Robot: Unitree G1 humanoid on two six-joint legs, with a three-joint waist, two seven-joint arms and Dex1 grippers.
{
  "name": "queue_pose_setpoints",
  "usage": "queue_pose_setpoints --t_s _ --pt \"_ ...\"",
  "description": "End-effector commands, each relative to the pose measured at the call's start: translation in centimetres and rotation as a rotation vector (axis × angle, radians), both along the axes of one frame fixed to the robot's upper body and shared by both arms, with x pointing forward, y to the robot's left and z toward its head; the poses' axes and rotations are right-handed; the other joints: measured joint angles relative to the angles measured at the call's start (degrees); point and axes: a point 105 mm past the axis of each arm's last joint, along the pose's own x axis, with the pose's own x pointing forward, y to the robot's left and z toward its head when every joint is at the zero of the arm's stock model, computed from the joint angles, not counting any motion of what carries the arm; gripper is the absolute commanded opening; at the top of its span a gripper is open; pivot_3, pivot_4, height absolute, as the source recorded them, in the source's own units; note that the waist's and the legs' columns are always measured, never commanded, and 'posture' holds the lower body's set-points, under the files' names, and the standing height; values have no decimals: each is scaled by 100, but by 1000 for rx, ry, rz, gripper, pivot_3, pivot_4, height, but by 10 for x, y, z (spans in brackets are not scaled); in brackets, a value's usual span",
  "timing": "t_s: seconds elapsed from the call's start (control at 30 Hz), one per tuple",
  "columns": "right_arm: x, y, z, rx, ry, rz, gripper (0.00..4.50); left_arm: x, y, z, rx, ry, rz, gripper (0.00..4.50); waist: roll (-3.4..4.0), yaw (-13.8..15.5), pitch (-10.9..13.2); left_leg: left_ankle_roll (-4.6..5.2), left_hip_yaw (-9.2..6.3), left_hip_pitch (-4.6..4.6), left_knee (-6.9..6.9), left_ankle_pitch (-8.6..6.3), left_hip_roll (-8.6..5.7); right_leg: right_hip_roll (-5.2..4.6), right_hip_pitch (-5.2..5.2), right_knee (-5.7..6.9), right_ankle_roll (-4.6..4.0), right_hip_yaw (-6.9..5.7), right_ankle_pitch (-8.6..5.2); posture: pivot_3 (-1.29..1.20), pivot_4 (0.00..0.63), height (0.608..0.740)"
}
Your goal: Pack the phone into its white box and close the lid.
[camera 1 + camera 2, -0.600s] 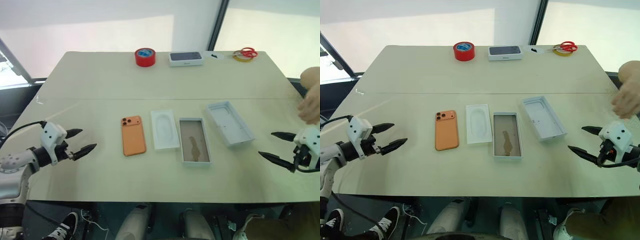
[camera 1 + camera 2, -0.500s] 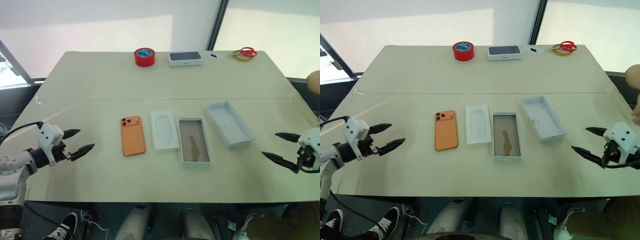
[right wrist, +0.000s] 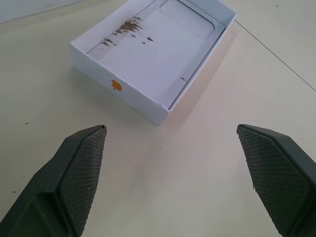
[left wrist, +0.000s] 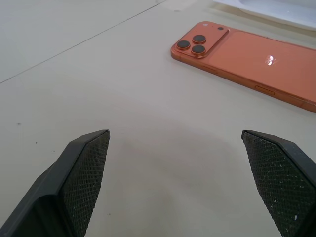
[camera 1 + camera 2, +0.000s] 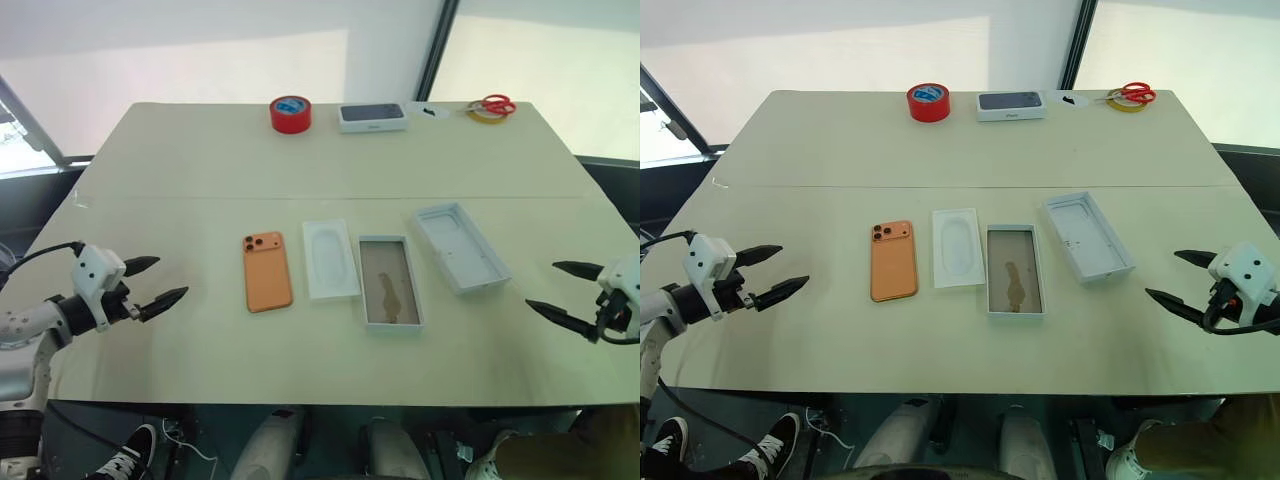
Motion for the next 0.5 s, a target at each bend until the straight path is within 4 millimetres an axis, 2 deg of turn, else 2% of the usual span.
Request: queue_pose_setpoints --t_s 0.03,0.23,0.33,0.4,0.5 --pt "2 2 8 -13 -36 12 4434 2 2 19 13 -65 -4 4500 0 -2 0 0 0 0 0 0 0 0 0 0 0 0 0 0 150 736" --pt "3 8 11 -13 -50 24 4434 3 -13 20 -4 -61 -56 4500 1 0 0 0 0 0 0 0 0 0 0 0 0 1 0 0 150 736" --pt "5 14 14 -15 -57 42 4434 12 -14 24 6 -93 -16 4500 1 2 1 0 0 0 0 0 0 0 -1 0 0 0 0 0 150 736" --pt "7 22 17 -27 -63 77 4434 19 -22 29 -25 -107 6 4500 2 9 0 0 0 0 -1 0 0 -1 -1 0 0 1 0 0 150 736" --pt "12 43 25 -31 -84 147 4434 26 -45 28 -62 -65 -18 4500 2 12 0 0 1 0 1 0 0 -1 0 0 1 1 1 0 150 736"
